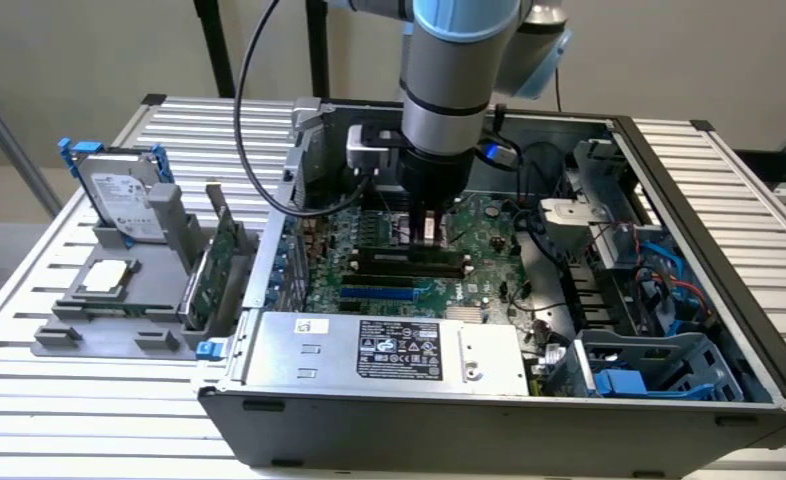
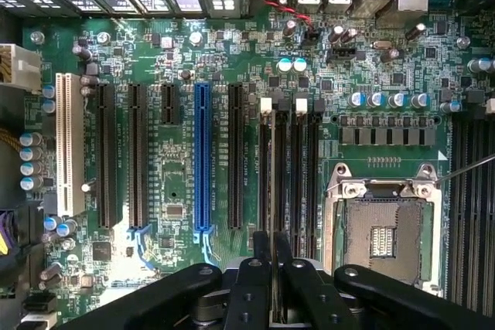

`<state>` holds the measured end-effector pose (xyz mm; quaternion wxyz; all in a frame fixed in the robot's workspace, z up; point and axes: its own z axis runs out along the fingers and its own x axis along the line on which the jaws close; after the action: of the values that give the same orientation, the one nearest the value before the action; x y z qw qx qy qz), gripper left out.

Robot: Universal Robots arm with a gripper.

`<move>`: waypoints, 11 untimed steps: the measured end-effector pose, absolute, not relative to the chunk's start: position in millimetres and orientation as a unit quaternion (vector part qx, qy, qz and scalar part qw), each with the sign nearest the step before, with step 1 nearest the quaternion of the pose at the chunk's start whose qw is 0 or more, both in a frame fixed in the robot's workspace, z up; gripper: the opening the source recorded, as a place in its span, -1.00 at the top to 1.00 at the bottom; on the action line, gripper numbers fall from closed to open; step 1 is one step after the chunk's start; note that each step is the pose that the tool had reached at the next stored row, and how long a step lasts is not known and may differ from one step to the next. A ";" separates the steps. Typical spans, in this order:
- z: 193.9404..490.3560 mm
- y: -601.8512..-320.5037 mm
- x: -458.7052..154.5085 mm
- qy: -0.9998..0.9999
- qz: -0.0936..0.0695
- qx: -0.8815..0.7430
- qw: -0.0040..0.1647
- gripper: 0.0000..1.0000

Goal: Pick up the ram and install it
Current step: 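Insert the ram into the slot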

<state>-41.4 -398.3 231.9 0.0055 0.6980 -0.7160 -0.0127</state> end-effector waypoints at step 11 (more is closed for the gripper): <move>229.6 -399.5 -39.9 -0.716 -0.011 0.698 0.008 1.00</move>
<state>-39.9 -399.5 229.6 0.0075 0.6979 -0.7161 -0.0107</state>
